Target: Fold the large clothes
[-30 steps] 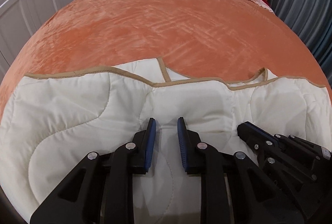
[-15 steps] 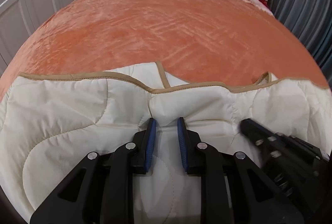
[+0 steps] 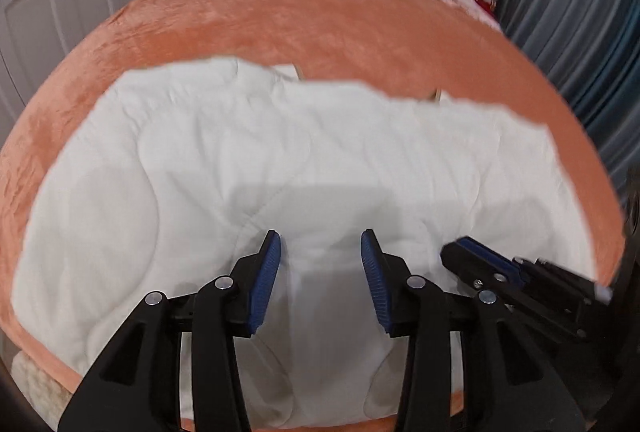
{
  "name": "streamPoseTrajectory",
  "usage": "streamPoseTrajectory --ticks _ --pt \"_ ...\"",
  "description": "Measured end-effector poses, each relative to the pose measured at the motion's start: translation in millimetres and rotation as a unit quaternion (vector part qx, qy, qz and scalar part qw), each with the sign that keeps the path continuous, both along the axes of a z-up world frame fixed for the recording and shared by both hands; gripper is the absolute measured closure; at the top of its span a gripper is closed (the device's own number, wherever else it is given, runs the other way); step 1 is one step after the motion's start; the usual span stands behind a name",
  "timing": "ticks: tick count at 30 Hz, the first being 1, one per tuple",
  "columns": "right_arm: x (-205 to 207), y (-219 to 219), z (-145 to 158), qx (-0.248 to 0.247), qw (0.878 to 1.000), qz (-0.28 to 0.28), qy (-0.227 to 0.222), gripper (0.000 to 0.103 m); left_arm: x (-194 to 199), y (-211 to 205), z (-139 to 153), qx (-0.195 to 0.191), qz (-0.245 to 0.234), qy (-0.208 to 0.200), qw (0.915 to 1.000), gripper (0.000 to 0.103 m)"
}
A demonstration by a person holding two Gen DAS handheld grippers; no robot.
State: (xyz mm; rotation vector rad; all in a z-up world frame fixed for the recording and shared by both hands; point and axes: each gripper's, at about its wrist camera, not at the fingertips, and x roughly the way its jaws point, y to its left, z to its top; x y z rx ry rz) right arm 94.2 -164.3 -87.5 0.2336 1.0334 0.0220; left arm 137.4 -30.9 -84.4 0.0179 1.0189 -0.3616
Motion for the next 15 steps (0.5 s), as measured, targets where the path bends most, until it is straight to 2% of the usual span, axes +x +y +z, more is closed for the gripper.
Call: streamPoseTrajectory --ticks 2,6,9,15 --pt "3 2 -6 -0.008 1.000 -0.006 0.004 0.093 -3 -3 -7 0.021 -0.003 -0.007 0.9998 0.063" --pt "4 -6 -19 0.007 1.000 -0.021 0.008 0.099 3 -1 -20 0.017 0.003 -0.001 0.9999 0.063" --pt "4 -10 -25 0.015 1.000 -0.026 0.006 0.102 1 -7 -25 0.035 -0.002 -0.014 0.9993 0.062" --pt "3 -7 -30 0.012 1.000 -0.025 -0.002 0.103 1 -12 -29 0.046 0.001 -0.026 0.9986 0.062"
